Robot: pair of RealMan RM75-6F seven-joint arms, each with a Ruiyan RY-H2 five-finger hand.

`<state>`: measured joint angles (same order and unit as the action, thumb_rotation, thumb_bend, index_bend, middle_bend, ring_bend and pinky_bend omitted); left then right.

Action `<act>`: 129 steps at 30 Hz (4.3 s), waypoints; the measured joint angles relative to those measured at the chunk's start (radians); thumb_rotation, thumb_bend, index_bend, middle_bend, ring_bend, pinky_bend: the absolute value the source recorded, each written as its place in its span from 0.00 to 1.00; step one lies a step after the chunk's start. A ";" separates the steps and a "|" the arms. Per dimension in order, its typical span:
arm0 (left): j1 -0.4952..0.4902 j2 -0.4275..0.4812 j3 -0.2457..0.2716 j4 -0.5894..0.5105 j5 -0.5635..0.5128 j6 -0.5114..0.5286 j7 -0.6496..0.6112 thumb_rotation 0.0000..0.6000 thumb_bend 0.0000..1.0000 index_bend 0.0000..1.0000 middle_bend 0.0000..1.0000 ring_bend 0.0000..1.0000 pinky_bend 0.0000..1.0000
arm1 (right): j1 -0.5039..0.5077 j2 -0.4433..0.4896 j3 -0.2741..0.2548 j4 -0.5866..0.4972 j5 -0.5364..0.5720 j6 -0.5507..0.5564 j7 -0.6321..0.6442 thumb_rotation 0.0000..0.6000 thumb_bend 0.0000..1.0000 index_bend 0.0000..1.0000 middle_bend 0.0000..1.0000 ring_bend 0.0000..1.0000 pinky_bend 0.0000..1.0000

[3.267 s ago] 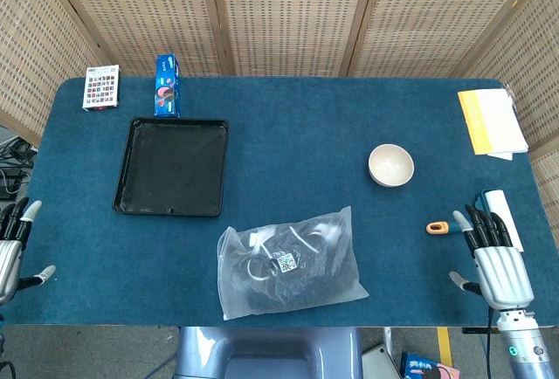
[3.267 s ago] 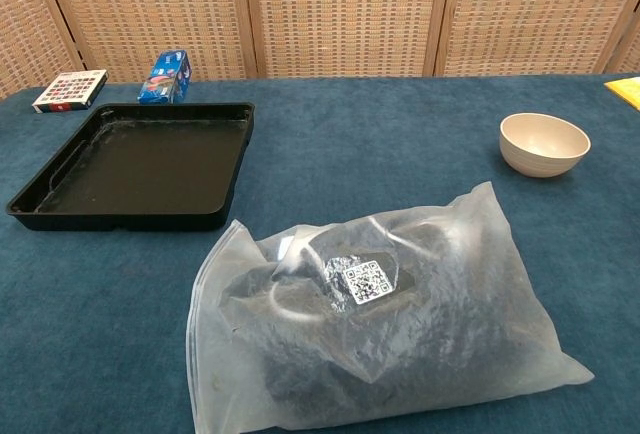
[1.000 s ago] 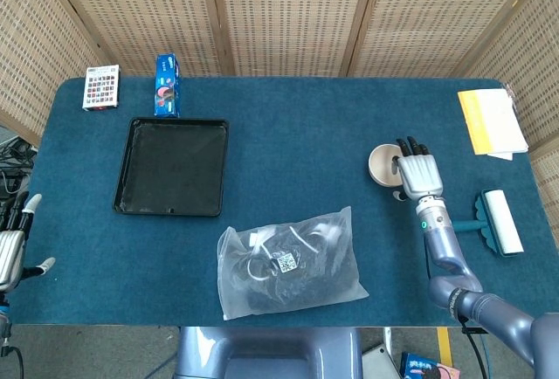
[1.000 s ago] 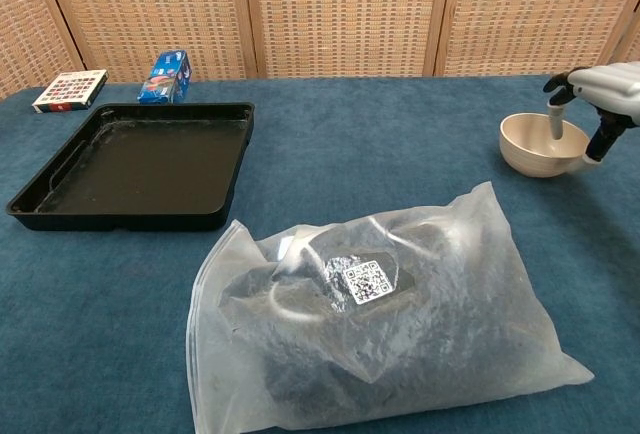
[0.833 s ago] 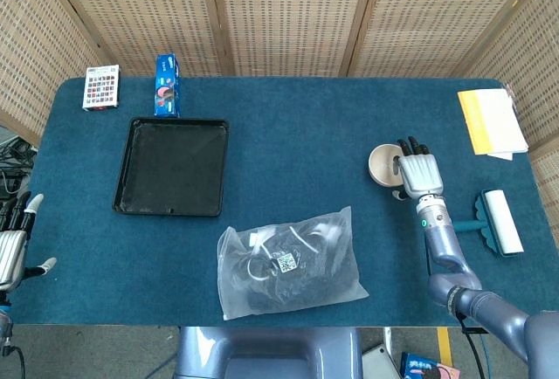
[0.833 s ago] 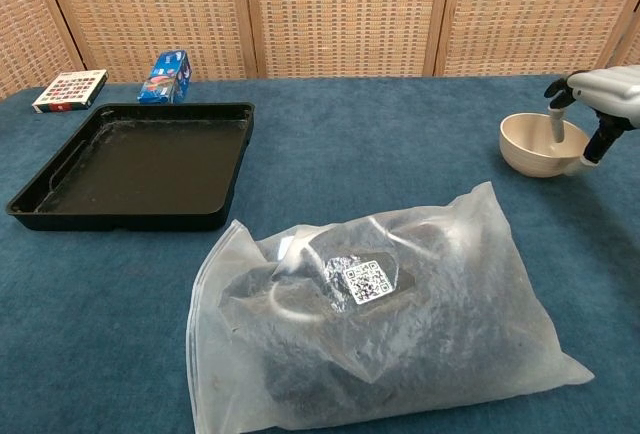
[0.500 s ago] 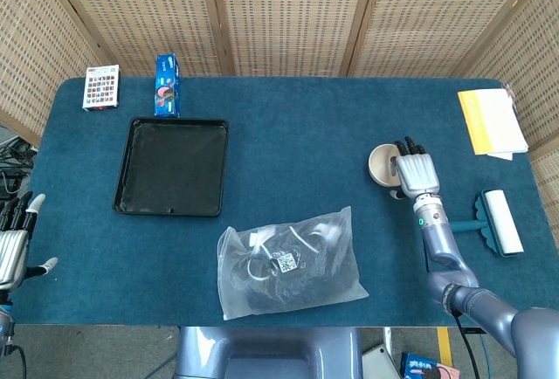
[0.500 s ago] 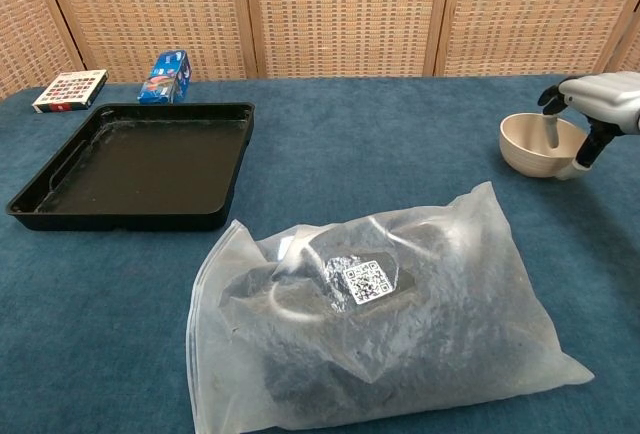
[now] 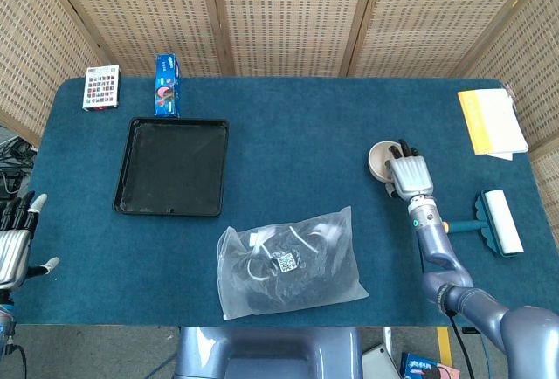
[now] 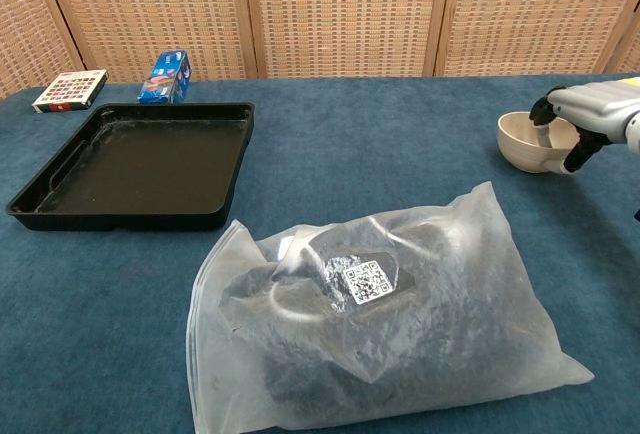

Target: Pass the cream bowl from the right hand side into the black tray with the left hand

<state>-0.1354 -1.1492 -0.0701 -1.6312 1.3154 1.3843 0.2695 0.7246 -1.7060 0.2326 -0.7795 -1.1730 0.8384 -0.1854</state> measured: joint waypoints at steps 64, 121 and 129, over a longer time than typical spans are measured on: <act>-0.015 -0.002 0.003 0.031 -0.029 -0.051 -0.055 1.00 0.00 0.00 0.00 0.00 0.00 | 0.293 -0.298 0.070 0.101 -0.037 -0.021 -0.160 1.00 0.50 0.69 0.33 0.12 0.32; -0.021 -0.017 0.010 -0.082 0.111 0.035 -0.003 1.00 0.24 0.00 0.00 0.00 0.00 | -0.465 0.332 -0.278 -0.687 -0.332 0.787 -0.074 1.00 0.22 0.00 0.00 0.00 0.14; -0.129 -0.016 -0.087 -0.126 0.043 -0.047 0.079 1.00 0.27 0.05 0.00 0.00 0.00 | -0.484 0.356 -0.243 -0.690 -0.343 0.773 -0.020 1.00 0.22 0.00 0.00 0.00 0.14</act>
<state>-0.2643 -1.1652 -0.1576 -1.7574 1.3582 1.3369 0.3483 0.2405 -1.3503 -0.0106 -1.4690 -1.5165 1.6114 -0.2052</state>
